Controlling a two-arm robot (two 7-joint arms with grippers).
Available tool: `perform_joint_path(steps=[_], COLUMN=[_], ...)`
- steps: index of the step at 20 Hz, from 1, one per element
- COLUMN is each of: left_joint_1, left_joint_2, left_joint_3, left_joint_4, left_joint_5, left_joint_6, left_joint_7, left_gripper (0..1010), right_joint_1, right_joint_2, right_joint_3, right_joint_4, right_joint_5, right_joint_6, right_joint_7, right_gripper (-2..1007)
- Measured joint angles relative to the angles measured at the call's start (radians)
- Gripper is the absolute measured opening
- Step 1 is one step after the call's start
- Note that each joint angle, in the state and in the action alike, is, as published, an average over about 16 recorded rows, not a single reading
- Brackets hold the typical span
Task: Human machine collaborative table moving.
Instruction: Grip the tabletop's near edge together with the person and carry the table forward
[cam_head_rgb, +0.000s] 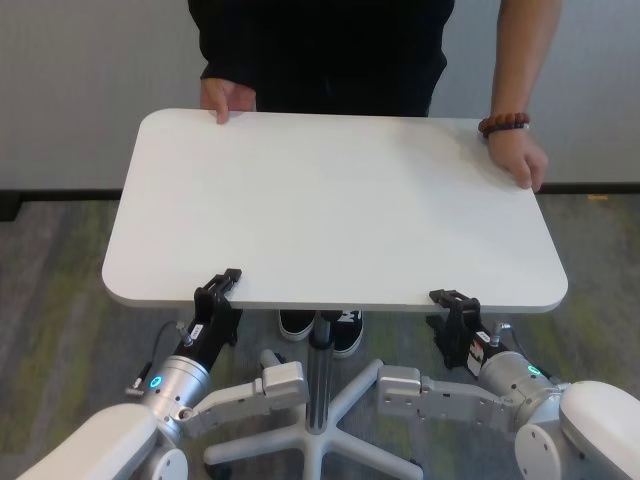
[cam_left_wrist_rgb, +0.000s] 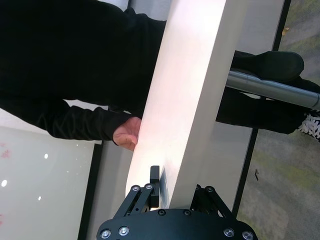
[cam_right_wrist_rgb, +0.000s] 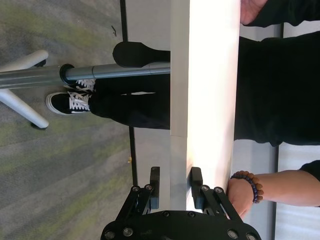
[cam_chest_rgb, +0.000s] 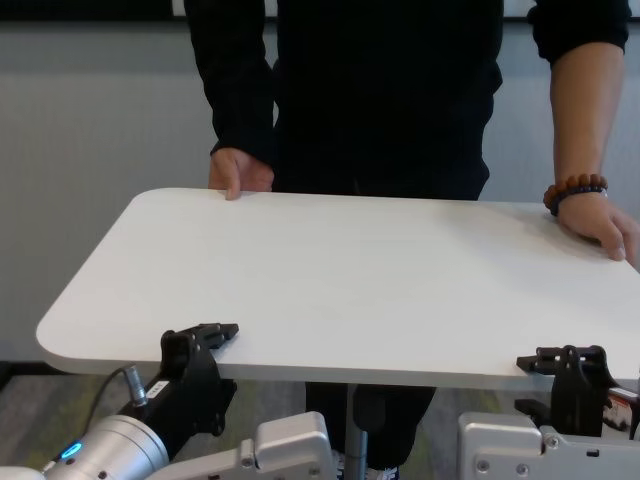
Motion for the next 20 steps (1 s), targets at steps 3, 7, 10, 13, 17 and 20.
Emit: perform_joint_path(steps=[3, 7, 10, 13, 17, 20], left_joint_1=[0.0, 0.0, 0.0, 0.0, 0.0, 0.001], left_joint_2=[0.0, 0.0, 0.0, 0.001, 0.001, 0.001], left_joint_3=[0.0, 0.0, -0.001, -0.001, -0.001, -0.002], left_joint_4=[-0.001, -0.001, -0.002, -0.003, -0.004, -0.005], left_joint_5=[0.0, 0.0, 0.0, 0.0, 0.0, 0.0], left_joint_6=[0.0, 0.0, 0.0, 0.0, 0.0, 0.0], left_joint_7=[0.0, 0.0, 0.0, 0.0, 0.0, 0.0], left_gripper=[284, 302, 336, 388, 487, 580], right_joint_1=[0.0, 0.0, -0.001, -0.001, -0.002, -0.003], right_joint_2=[0.0, 0.0, 0.001, 0.001, 0.001, 0.001], right_joint_3=[0.0, 0.0, 0.0, 0.0, 0.0, 0.0], right_joint_4=[0.0, 0.0, 0.001, 0.001, 0.002, 0.003], right_joint_5=[0.0, 0.0, 0.0, 0.0, 0.0, 0.0], right_joint_6=[0.0, 0.0, 0.0, 0.0, 0.001, 0.001], right_joint_7=[0.001, 0.003, 0.005, 0.007, 0.009, 0.011], right_gripper=[356, 394, 444, 512, 626, 718])
